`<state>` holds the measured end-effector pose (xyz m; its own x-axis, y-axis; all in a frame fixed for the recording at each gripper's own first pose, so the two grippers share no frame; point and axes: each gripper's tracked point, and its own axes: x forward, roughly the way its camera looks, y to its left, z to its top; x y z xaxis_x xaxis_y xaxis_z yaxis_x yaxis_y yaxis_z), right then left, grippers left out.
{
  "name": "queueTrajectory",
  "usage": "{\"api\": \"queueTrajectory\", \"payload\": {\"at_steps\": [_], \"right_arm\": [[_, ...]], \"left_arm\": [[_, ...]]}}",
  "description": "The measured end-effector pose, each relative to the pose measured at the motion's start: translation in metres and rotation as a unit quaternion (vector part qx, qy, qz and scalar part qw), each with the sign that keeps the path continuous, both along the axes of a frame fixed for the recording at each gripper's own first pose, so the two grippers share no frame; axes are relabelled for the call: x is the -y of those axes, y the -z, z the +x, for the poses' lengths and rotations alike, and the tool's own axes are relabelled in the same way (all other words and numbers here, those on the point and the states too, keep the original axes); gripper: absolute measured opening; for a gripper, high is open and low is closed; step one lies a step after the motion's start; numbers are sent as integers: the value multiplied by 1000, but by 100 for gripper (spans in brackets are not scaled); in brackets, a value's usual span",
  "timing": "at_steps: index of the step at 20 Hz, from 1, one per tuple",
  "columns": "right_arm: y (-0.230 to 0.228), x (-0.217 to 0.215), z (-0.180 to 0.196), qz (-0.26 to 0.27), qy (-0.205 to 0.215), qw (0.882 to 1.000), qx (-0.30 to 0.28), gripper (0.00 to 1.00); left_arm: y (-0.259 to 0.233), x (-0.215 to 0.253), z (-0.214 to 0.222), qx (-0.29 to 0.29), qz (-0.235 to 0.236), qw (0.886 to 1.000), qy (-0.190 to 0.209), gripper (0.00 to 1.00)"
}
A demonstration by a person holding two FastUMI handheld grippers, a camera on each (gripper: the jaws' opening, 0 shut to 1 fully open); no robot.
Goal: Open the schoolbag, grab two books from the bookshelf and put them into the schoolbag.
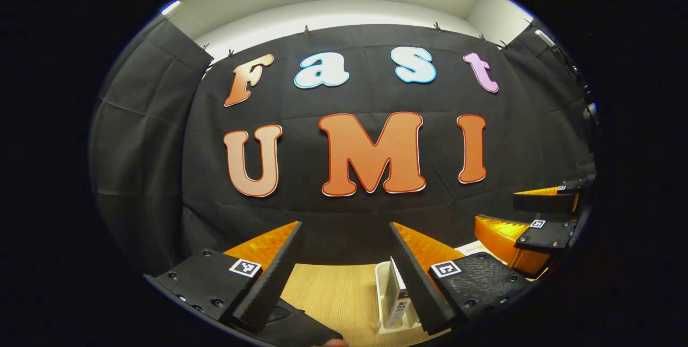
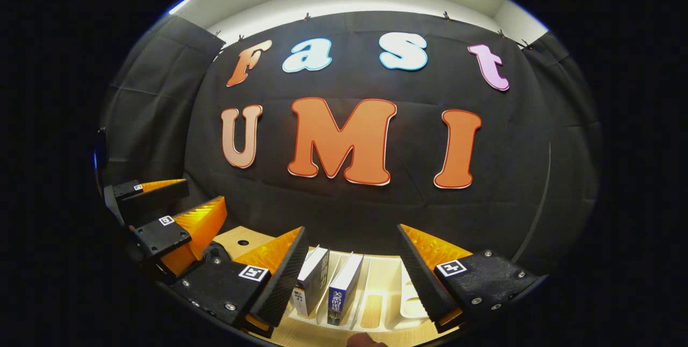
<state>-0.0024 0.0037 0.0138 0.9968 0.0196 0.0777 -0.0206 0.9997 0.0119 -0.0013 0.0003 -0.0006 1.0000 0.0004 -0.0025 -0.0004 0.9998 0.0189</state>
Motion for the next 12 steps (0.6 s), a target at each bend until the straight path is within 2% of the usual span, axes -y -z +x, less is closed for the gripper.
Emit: {"api": "queueTrajectory", "payload": {"at_steps": [1, 2, 7, 12], "right_arm": [[1, 0, 1, -2, 2, 1000, 1, 100], [2, 0, 1, -5, 3, 1000, 0, 97], [-6, -2, 3, -3, 1, 1000, 24, 97], [-3, -3, 4, -8, 3, 1000, 21, 97]], "left_arm": [[-1, -1, 0, 2, 1, 1000, -2, 100], [-1, -2, 0, 4, 1, 1000, -3, 100], [1, -5, 1, 3, -3, 1000, -12, 100], [1, -3, 2, 5, -6, 1000, -8, 100]]}}
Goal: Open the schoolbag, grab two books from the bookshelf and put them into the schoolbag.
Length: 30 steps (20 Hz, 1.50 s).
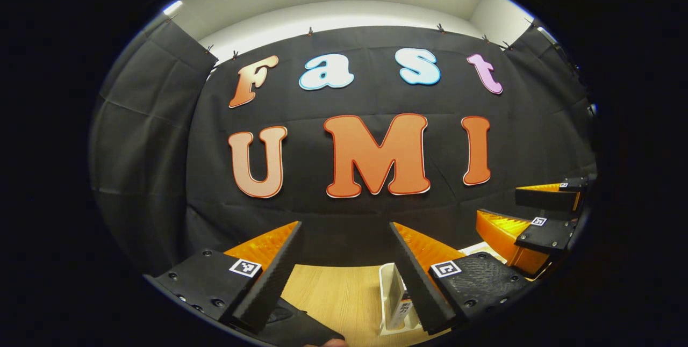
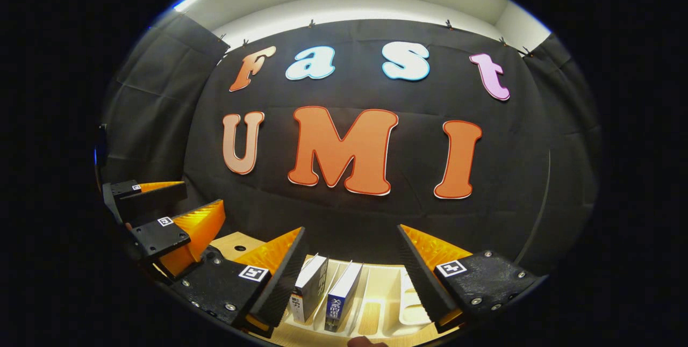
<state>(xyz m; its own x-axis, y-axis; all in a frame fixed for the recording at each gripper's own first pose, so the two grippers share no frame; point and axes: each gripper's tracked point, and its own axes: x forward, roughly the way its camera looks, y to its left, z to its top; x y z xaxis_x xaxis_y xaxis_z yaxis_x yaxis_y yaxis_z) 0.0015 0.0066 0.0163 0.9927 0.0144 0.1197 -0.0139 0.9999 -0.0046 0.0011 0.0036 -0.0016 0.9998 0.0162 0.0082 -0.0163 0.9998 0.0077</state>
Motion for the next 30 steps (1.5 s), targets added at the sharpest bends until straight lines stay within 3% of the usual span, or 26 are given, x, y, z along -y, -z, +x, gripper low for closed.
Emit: {"api": "queueTrajectory", "payload": {"at_steps": [8, 15, 22, 30], "right_arm": [[11, 8, 4, 2, 7, 1000, -19, 97], [28, 20, 4, -1, 10, 999, -38, 98], [46, 35, 4, 1, 5, 999, -52, 98], [64, 63, 1, 2, 7, 998, -61, 98]], "left_arm": [[12, -3, 0, -19, 8, 1000, 3, 99], [58, -17, -20, -85, 94, 992, 10, 99], [125, -8, -55, -137, 209, 968, 29, 99], [199, -4, -97, -216, 274, 937, 31, 98]]}}
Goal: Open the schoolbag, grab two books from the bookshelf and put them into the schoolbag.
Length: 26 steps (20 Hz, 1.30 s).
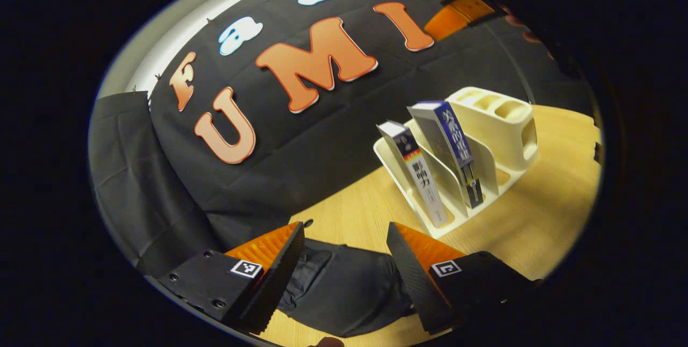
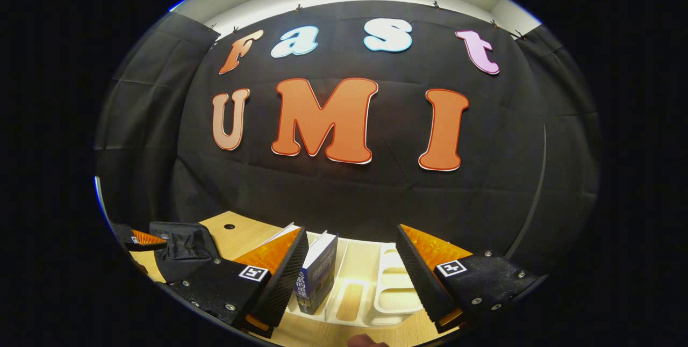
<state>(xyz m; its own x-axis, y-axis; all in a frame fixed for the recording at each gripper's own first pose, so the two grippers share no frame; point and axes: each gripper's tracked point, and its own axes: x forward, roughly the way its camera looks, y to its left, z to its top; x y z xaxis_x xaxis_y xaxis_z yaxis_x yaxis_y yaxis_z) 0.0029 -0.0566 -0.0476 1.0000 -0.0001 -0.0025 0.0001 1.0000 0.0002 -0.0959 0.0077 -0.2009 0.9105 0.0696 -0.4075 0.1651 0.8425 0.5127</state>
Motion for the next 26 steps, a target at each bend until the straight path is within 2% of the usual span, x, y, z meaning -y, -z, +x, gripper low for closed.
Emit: {"api": "queueTrajectory", "payload": {"at_steps": [7, 18, 21, 26], "right_arm": [[12, 17, -6, -1, 0, 1000, -7, 98], [22, 50, -12, -5, 22, 1000, -14, 98], [22, 57, -13, -6, 31, 999, -16, 98], [21, 63, -14, -5, 43, 999, -20, 98]], "left_arm": [[60, -19, -31, -65, 75, 995, -10, 98], [122, -50, -37, -113, 152, 981, -38, 98], [140, -63, -34, -122, 166, 977, -51, 98], [133, -77, -17, -97, 216, 970, -58, 96]]}}
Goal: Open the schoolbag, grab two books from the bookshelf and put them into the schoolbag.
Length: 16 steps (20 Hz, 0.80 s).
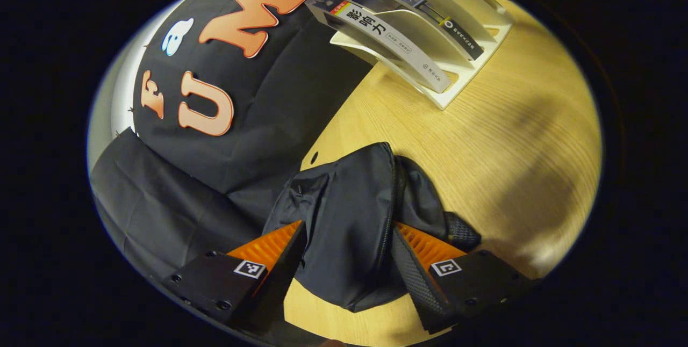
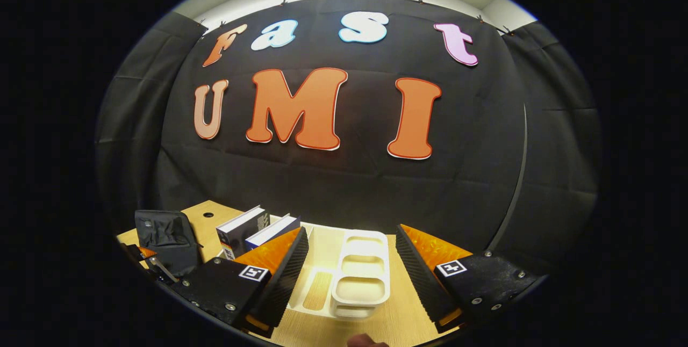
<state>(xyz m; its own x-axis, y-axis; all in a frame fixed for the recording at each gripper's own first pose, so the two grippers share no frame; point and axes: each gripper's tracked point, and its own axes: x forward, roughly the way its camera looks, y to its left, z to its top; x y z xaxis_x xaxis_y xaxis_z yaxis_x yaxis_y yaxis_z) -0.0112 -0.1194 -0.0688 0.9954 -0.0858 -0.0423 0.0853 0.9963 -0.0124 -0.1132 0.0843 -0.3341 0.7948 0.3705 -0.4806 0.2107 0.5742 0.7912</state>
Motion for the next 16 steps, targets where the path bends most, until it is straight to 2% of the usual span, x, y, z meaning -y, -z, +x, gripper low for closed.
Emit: {"api": "queueTrajectory", "payload": {"at_steps": [3, 4, 8, 12, 13, 15, 16], "right_arm": [[-7, 0, 3, -3, 9, 1000, 4, 98], [-9, -4, 5, -3, 8, 1000, 3, 98], [-19, -16, 13, -5, 11, 1000, 1, 98], [-26, -38, 25, -17, 6, 1000, -12, 98], [-28, -45, 27, -20, 3, 1000, -16, 98], [-31, -58, 34, -24, -1, 999, -23, 98], [-32, -64, 39, -27, -1, 999, -27, 98]], "left_arm": [[2, -11, 6, -12, 1, 1000, -5, 94], [4, -14, 9, -18, -9, 1000, -7, 94], [4, -21, 18, -56, -77, 995, -13, 79], [-6, -24, 22, -99, -137, 986, -4, 44], [-11, -27, 25, -103, -147, 984, 2, 22], [-19, -27, 27, -118, -172, 978, 11, 11], [-21, -28, 26, -131, -185, 974, 15, 11]]}}
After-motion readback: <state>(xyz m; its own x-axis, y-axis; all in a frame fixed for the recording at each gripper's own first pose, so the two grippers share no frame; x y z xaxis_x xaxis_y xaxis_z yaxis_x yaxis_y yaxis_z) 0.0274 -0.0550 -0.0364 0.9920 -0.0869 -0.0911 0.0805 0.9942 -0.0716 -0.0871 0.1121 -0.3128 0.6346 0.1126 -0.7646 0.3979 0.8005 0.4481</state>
